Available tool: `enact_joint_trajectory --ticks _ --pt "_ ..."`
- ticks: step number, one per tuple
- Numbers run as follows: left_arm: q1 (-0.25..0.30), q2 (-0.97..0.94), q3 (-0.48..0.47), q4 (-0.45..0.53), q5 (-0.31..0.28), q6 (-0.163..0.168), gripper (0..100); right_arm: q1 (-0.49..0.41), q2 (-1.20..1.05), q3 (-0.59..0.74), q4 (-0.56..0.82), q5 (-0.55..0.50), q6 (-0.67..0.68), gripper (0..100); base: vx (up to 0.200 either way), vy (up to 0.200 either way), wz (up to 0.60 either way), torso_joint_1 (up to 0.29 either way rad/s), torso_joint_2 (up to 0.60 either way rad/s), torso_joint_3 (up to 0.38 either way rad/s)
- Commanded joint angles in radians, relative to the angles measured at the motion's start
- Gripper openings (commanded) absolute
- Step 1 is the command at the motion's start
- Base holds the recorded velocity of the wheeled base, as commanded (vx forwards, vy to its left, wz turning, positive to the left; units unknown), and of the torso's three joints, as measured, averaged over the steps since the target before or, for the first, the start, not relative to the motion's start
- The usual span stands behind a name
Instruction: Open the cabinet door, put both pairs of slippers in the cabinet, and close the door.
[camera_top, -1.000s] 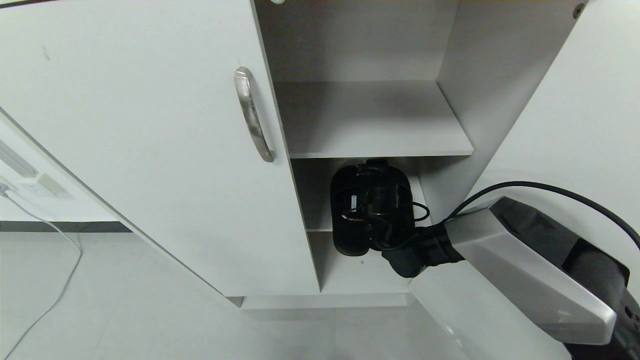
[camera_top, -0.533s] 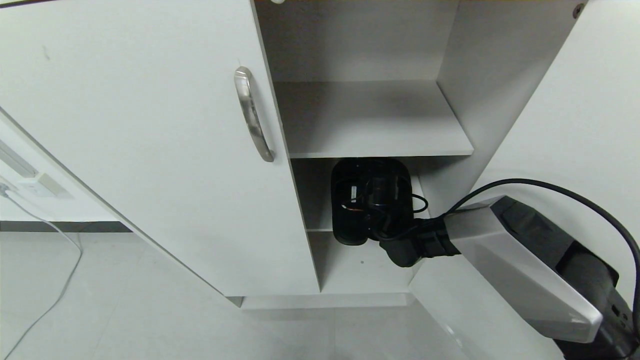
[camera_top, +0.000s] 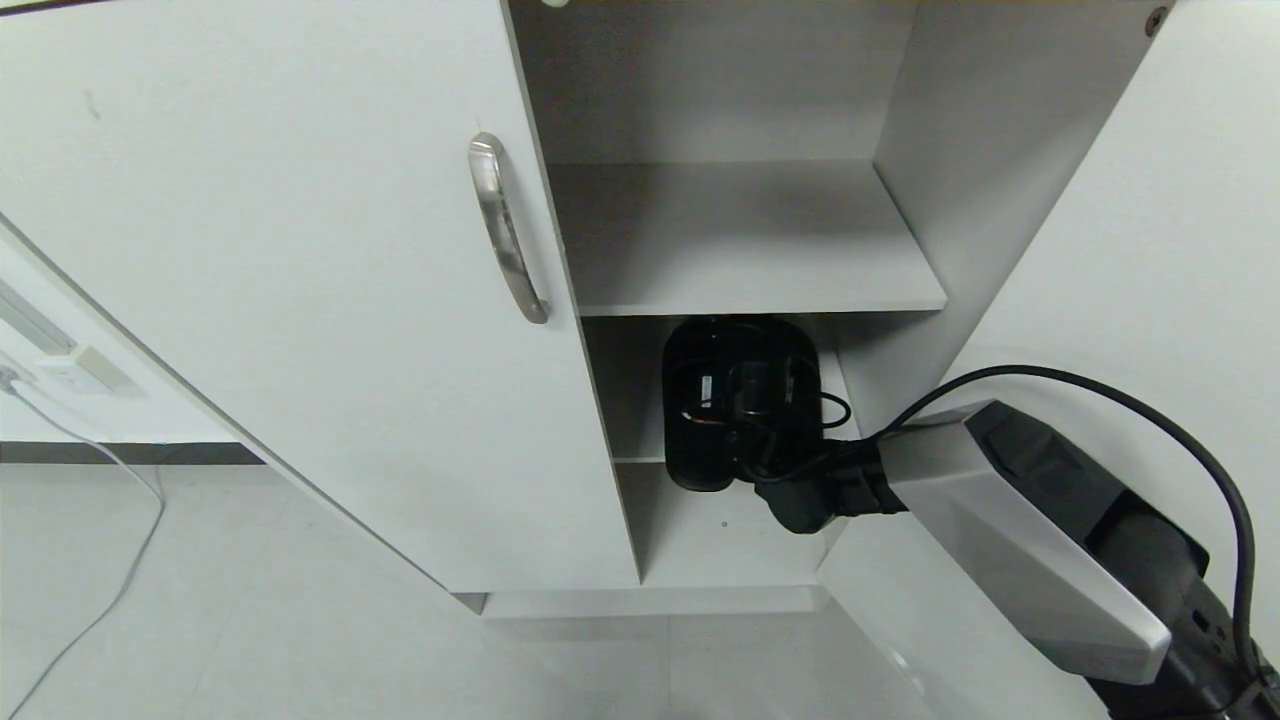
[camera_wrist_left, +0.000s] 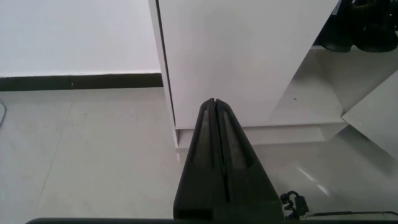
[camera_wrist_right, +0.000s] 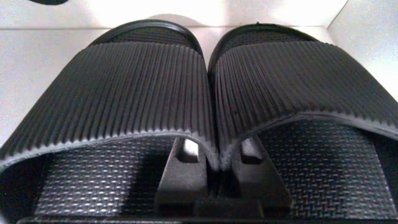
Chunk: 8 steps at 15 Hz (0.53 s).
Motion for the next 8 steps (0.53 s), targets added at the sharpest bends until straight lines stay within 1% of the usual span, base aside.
enact_joint_trajectory --ticks 1,5,6,8 --pt "0.000 0.002 0.000 0.000 0.000 0.000 0 0.000 0.010 -0.005 0.000 0.000 0.000 0 0.000 0.000 0.00 0.000 0.00 0.000" --pt "0.000 0.000 0.000 0.000 0.000 0.000 0 0.000 0.018 -0.004 0.000 0.000 0.000 0 0.000 0.000 0.00 0.000 0.00 0.000" --pt "0.000 0.002 0.000 0.000 0.000 0.000 0 0.000 0.018 -0.004 0.000 0.000 0.002 100 0.000 0.000 0.00 0.000 0.00 0.000" --pt "0.000 0.002 0.000 0.000 0.000 0.000 0 0.000 0.016 0.001 0.000 -0.002 0.002 100 0.000 0.000 0.00 0.000 0.00 0.000"
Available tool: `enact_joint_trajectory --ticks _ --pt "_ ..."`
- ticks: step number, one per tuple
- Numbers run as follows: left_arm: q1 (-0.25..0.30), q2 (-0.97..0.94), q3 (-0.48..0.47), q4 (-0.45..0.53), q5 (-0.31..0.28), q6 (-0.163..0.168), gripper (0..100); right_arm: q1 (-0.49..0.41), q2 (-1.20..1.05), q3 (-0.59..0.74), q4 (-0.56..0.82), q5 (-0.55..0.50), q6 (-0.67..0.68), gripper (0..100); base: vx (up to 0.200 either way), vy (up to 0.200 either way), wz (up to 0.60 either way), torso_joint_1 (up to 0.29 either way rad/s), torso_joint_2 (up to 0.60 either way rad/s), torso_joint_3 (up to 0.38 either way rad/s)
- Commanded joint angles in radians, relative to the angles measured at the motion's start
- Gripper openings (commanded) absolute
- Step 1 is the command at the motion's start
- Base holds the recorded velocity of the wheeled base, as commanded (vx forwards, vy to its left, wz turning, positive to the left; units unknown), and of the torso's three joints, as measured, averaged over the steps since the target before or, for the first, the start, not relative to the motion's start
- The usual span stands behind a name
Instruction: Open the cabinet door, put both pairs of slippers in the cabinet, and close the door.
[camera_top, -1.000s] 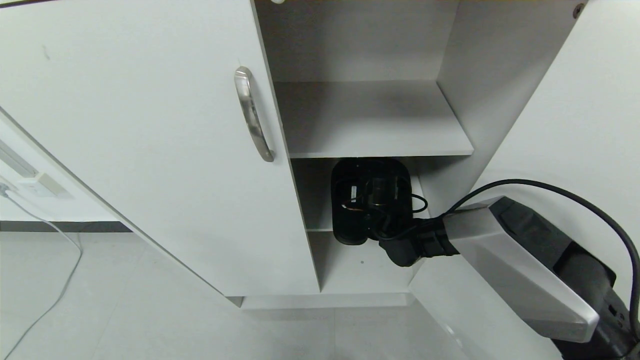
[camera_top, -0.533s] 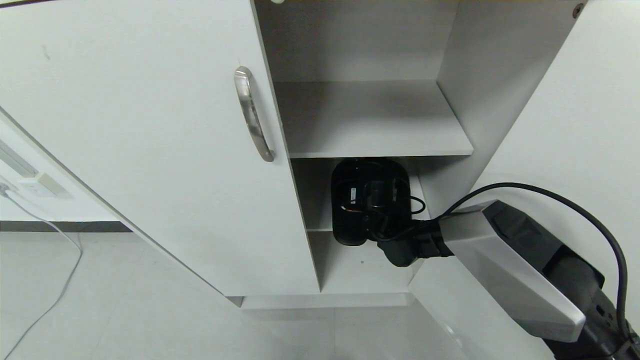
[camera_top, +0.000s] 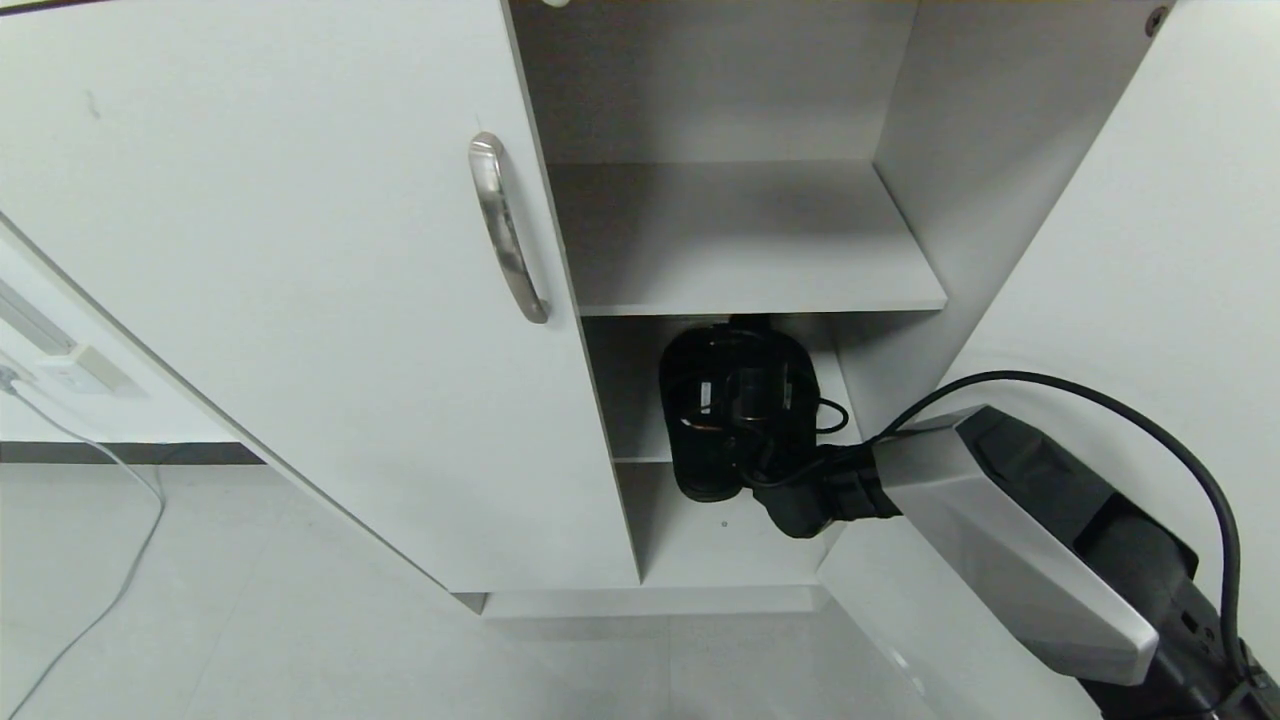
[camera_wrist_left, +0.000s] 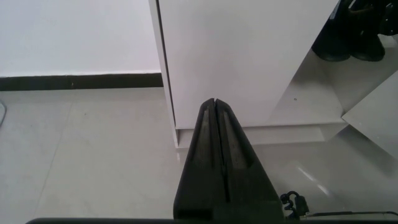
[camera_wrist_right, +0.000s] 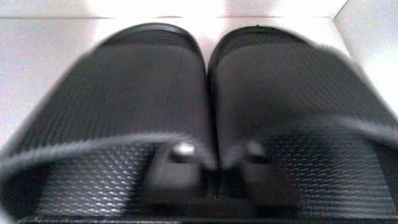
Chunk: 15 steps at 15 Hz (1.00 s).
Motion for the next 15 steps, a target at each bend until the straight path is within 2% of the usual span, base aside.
enact_joint_trajectory --ticks 1,3,5,7,13,15 --pt "0.000 0.002 0.000 0.000 0.000 0.000 0 0.001 -0.002 0.010 0.000 -0.003 0.000 100 0.000 0.000 0.00 0.000 0.00 0.000" --pt "0.000 0.002 0.000 0.000 0.000 0.000 0 0.005 -0.014 0.052 -0.012 -0.043 0.000 100 0.000 0.000 0.00 0.000 0.00 0.000" --pt "0.000 0.002 0.000 0.000 0.000 0.000 0 0.016 -0.062 0.147 -0.054 -0.049 0.000 100 0.000 0.000 0.00 0.000 0.00 0.000" --pt "0.000 0.002 0.000 0.000 0.000 0.003 0 0.033 -0.123 0.275 -0.135 -0.052 0.000 100 0.000 0.000 0.00 0.000 0.00 0.000" --pt "0.000 0.002 0.000 0.000 0.000 0.006 0 0.125 -0.366 0.797 -0.379 -0.052 -0.002 100 0.000 0.000 0.00 0.000 0.00 0.000" --pt "0.000 0.002 0.000 0.000 -0.002 0.004 0 0.136 -0.373 0.849 -0.433 -0.049 -0.005 100 0.000 0.000 0.00 0.000 0.00 0.000"
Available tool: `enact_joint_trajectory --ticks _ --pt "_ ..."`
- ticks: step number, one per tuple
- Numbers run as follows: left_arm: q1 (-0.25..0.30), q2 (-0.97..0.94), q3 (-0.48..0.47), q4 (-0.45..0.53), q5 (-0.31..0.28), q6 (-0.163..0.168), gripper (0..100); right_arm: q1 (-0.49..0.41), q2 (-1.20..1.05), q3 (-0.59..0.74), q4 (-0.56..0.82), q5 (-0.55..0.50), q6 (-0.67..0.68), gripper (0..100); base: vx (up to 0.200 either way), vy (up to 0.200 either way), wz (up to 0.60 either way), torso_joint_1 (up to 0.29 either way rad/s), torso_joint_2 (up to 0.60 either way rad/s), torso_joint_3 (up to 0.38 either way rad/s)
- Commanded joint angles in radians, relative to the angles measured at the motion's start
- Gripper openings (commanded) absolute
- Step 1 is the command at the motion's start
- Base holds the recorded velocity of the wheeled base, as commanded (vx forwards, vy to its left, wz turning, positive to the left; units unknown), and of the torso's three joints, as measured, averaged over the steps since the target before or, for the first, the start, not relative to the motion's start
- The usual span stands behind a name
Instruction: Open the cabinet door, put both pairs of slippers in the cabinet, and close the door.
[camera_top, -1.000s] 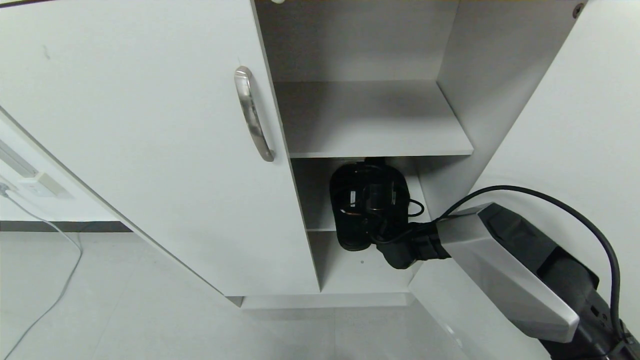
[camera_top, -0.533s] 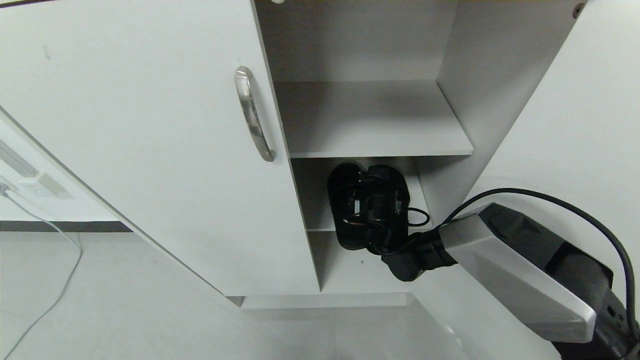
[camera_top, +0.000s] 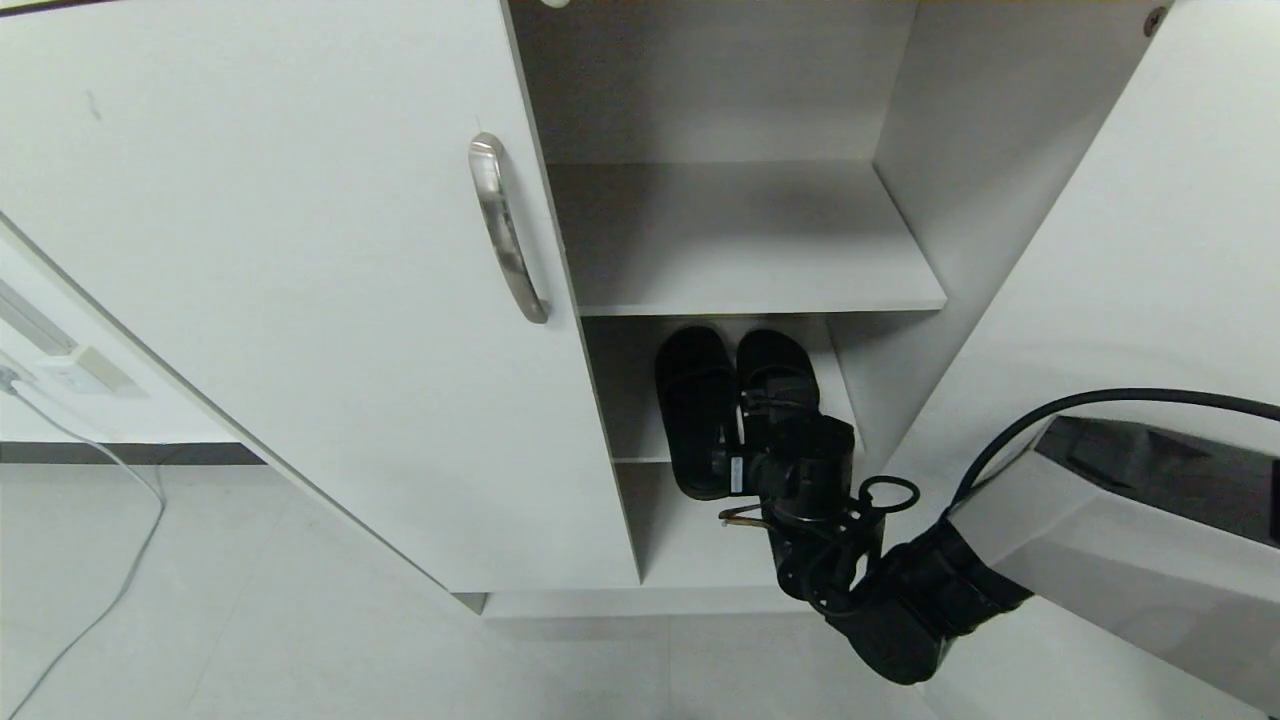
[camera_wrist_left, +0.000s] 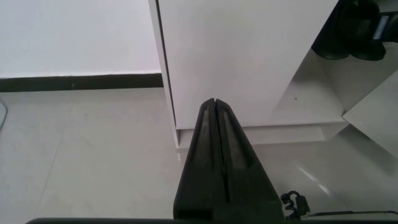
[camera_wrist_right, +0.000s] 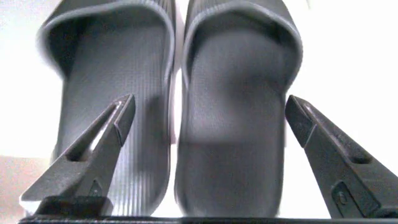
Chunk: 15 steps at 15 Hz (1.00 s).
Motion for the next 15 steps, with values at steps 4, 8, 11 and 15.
enact_joint_trajectory --ticks 4,8,11,15 --pt "0.000 0.002 0.000 0.000 -0.004 0.004 0 0.022 -0.065 0.066 -0.010 0.002 -0.012 100 -0.050 0.000 0.00 0.002 0.00 0.001" --pt "0.000 0.002 0.000 0.000 -0.005 0.004 0 0.044 -0.049 0.069 -0.010 0.005 -0.015 100 -0.200 0.000 0.00 0.004 0.00 0.002" --pt "0.000 0.002 0.000 0.000 -0.005 0.004 0 0.044 -0.049 0.071 -0.010 0.005 -0.021 100 -0.200 0.000 0.00 -0.002 0.00 0.004" --pt "0.000 0.002 0.000 0.000 -0.005 0.004 0 0.045 -0.051 0.083 -0.010 0.008 -0.021 100 -0.150 0.000 0.00 0.003 0.00 -0.003"
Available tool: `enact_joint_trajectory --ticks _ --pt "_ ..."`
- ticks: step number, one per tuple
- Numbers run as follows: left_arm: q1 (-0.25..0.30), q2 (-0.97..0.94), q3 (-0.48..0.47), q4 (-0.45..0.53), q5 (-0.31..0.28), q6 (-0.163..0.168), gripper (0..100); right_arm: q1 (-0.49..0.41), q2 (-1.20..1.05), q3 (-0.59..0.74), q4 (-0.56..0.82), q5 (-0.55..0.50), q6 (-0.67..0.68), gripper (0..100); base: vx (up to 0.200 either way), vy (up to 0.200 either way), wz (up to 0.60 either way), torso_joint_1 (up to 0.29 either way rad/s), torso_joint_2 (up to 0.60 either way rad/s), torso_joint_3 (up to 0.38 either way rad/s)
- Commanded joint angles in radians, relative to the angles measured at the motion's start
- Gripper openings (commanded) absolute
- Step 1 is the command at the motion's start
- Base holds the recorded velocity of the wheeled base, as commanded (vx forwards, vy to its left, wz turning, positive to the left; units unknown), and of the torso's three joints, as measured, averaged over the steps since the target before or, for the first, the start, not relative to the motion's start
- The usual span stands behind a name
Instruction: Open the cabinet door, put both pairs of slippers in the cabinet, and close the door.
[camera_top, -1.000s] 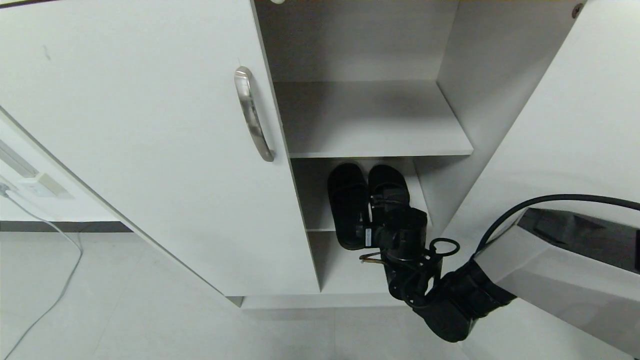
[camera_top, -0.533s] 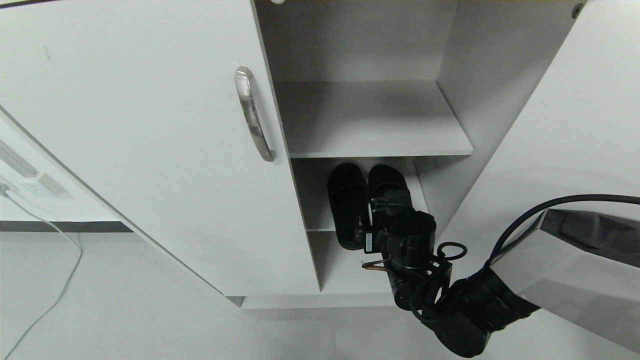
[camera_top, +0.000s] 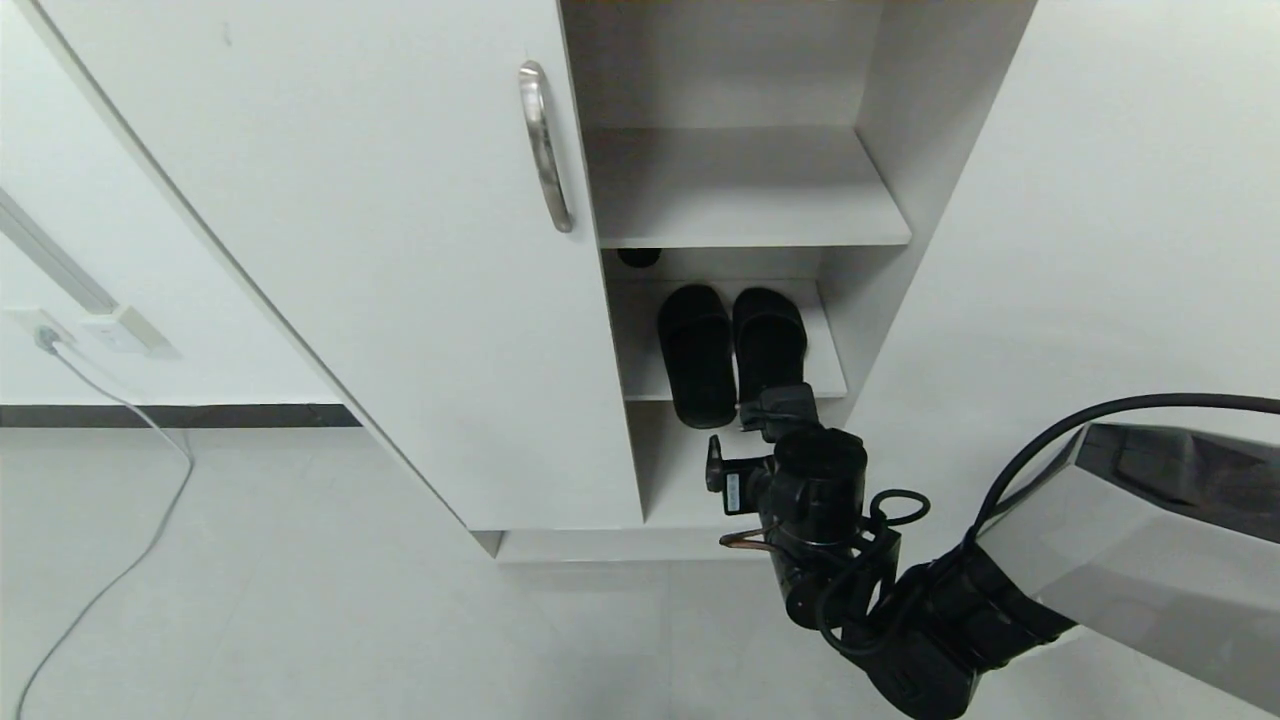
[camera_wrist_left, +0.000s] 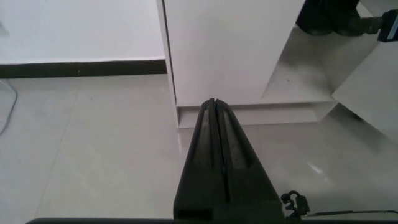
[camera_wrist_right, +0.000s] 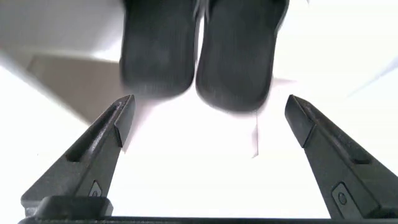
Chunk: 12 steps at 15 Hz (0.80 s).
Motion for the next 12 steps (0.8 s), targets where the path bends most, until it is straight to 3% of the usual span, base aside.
enact_joint_trajectory --ticks 1,12 --pt "0.001 0.002 0.000 0.000 0.001 0.001 0 0.001 0.000 0.016 -0.004 0.004 0.000 100 0.000 0.000 0.00 0.000 0.00 0.000" --pt "0.001 0.002 0.000 0.000 0.000 -0.002 0 0.009 -0.039 0.068 -0.013 0.007 0.003 100 0.000 0.000 0.00 0.000 0.00 0.000"
